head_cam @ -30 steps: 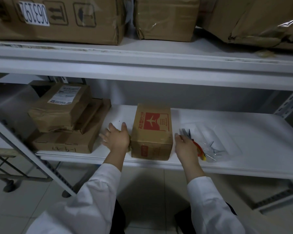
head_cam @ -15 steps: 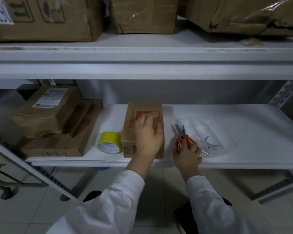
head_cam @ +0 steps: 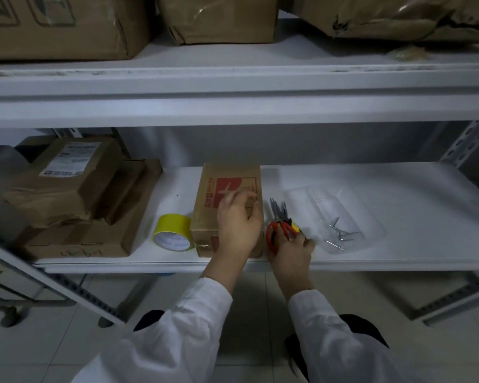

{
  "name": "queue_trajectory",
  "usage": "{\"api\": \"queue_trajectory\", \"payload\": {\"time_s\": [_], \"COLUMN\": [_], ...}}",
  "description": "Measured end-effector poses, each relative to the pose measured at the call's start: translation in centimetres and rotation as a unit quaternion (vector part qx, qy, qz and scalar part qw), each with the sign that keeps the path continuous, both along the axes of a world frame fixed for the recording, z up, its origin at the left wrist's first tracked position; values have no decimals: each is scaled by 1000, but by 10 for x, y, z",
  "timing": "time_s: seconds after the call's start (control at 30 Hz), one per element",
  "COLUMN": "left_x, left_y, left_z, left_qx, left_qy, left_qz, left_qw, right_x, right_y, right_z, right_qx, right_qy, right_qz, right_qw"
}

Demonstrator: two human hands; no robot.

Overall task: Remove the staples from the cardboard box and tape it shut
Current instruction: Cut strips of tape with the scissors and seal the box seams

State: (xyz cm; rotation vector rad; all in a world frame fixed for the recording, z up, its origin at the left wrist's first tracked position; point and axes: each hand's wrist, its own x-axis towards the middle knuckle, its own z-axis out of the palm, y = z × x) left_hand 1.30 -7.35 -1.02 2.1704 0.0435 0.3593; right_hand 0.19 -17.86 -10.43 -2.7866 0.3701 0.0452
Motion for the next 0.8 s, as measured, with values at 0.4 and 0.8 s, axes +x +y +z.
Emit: {"api": "queue_trajectory", "payload": {"time_s": [0.4, 0.8], "left_x": [0, 1], "left_y": [-5, -5], "left_z": [-5, -5], "left_qx": [11, 28], "left_qy": [39, 53], "left_qz": [14, 10], "left_qw": [999, 998], "right_x": [-7, -9], "right_y": [-41, -42], "right_z": [45, 54], "right_qx": [-18, -6], "right_qy": [-157, -3], "right_qz": [-92, -61], "right_qw": [983, 998]}}
